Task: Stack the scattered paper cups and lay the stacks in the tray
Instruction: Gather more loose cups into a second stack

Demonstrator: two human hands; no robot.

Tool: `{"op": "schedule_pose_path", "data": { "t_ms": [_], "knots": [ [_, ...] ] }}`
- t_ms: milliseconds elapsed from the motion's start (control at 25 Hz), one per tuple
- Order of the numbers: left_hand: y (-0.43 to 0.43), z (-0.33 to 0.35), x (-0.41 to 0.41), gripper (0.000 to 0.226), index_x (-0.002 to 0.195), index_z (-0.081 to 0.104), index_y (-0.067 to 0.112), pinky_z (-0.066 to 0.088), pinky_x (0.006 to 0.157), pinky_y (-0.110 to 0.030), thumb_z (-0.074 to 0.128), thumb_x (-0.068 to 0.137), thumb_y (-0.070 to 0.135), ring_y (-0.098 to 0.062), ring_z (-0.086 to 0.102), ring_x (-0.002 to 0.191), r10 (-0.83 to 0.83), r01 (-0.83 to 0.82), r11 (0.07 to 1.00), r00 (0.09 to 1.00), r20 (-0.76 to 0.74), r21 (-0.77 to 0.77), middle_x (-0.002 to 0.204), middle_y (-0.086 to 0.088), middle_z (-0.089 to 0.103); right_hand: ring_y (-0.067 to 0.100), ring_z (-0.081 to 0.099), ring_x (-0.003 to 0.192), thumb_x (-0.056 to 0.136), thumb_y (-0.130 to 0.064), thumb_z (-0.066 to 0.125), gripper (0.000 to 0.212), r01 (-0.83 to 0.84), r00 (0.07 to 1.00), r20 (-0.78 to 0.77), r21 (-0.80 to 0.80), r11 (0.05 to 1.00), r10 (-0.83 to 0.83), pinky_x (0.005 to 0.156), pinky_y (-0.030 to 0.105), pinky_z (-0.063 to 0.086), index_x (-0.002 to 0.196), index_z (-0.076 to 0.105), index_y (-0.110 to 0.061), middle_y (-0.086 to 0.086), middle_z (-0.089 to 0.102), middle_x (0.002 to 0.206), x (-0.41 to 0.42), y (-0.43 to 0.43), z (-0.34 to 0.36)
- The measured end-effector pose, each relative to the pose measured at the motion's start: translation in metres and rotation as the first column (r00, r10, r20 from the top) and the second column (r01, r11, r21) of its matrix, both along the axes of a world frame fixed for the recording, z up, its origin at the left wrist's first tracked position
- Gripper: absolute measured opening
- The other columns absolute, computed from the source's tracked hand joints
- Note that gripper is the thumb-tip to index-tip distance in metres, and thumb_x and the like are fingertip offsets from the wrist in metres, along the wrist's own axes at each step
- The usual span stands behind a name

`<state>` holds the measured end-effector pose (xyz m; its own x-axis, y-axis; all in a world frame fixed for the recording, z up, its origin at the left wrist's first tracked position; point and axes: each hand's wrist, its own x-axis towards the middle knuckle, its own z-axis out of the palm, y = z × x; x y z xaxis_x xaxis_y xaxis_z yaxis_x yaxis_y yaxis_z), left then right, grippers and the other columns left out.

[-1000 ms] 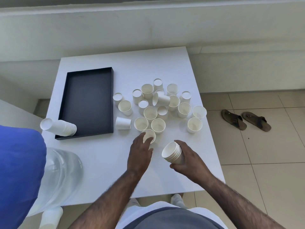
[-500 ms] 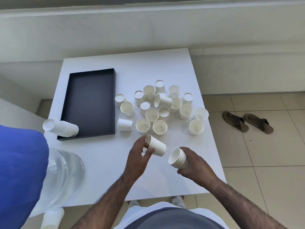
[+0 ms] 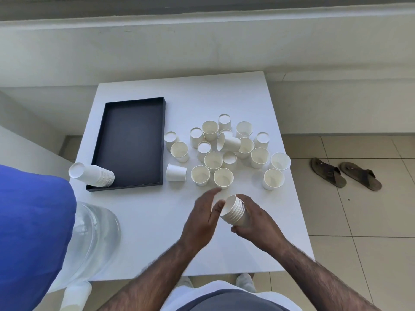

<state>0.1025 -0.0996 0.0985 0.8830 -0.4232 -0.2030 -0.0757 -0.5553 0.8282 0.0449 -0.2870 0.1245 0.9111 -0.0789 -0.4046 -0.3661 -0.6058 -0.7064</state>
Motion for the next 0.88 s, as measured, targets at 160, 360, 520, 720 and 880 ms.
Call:
{"op": "schedule_pose_path", "data": {
  "t_ms": [160, 360, 520, 720, 880],
  "knots": [
    [0.013, -0.046, 0.056, 0.058, 0.141, 0.057, 0.015, 0.05, 0.1, -0.045, 0.078, 0.088, 0.027, -0.035, 0.055, 0.127, -0.172, -0.026, 0.803, 0.946, 0.273, 0.596, 0.15, -0.013, 0.051, 0.01, 0.059, 0.106, 0.071, -0.028, 0.079, 0.084, 0.022, 0.999, -0.034, 0.0, 1.0, -0.022, 0.086, 0.032, 0.053, 0.143, 0.038, -0.041, -0.022, 0.058, 0.127, -0.012, -0.008, -0.005],
    [0.012, -0.058, 0.095, 0.023, 0.093, 0.073, 0.014, 0.052, 0.079, -0.045, 0.087, 0.074, 0.015, -0.037, 0.061, 0.102, -0.287, -0.036, 0.694, 0.902, 0.322, 0.719, 0.116, -0.013, 0.065, 0.009, 0.057, 0.11, 0.072, -0.03, 0.08, 0.089, 0.063, 0.995, -0.081, -0.005, 0.998, -0.063, 0.09, 0.029, 0.051, 0.148, 0.035, -0.04, -0.021, 0.056, 0.134, -0.028, -0.015, -0.013],
    [0.011, -0.047, 0.091, 0.007, 0.089, 0.072, 0.013, 0.046, 0.098, -0.047, 0.077, 0.089, 0.017, -0.039, 0.054, 0.125, -0.124, -0.102, 0.806, 0.934, 0.335, 0.584, 0.14, -0.015, 0.058, 0.004, 0.054, 0.109, 0.072, -0.031, 0.081, 0.09, 0.07, 0.993, -0.099, -0.003, 0.998, -0.07, 0.086, 0.023, 0.044, 0.149, 0.034, -0.039, -0.02, 0.055, 0.137, -0.033, -0.016, -0.017],
    [0.021, -0.003, 0.06, 0.016, 0.102, 0.062, 0.01, 0.046, 0.089, -0.037, 0.069, 0.097, 0.024, -0.027, 0.06, 0.117, 0.296, -0.286, 0.949, 0.953, -0.06, 0.132, 0.108, 0.009, 0.063, 0.013, 0.059, 0.108, 0.071, -0.03, 0.076, 0.082, 0.041, 0.996, -0.08, -0.031, 0.999, -0.043, 0.084, 0.029, 0.049, 0.143, 0.038, -0.041, -0.018, 0.059, 0.13, -0.016, -0.008, -0.014],
    [0.018, 0.025, 0.034, 0.025, 0.12, 0.064, 0.015, 0.05, 0.105, -0.039, 0.069, 0.098, 0.027, -0.018, 0.062, 0.12, 0.266, -0.274, 0.962, 0.928, -0.261, 0.007, 0.111, 0.018, 0.064, 0.018, 0.06, 0.104, 0.072, -0.029, 0.074, 0.08, -0.017, 0.998, -0.054, -0.063, 0.998, 0.014, 0.083, 0.036, 0.053, 0.143, 0.038, -0.039, -0.013, 0.061, 0.122, -0.002, 0.007, -0.01]
  ]
}}
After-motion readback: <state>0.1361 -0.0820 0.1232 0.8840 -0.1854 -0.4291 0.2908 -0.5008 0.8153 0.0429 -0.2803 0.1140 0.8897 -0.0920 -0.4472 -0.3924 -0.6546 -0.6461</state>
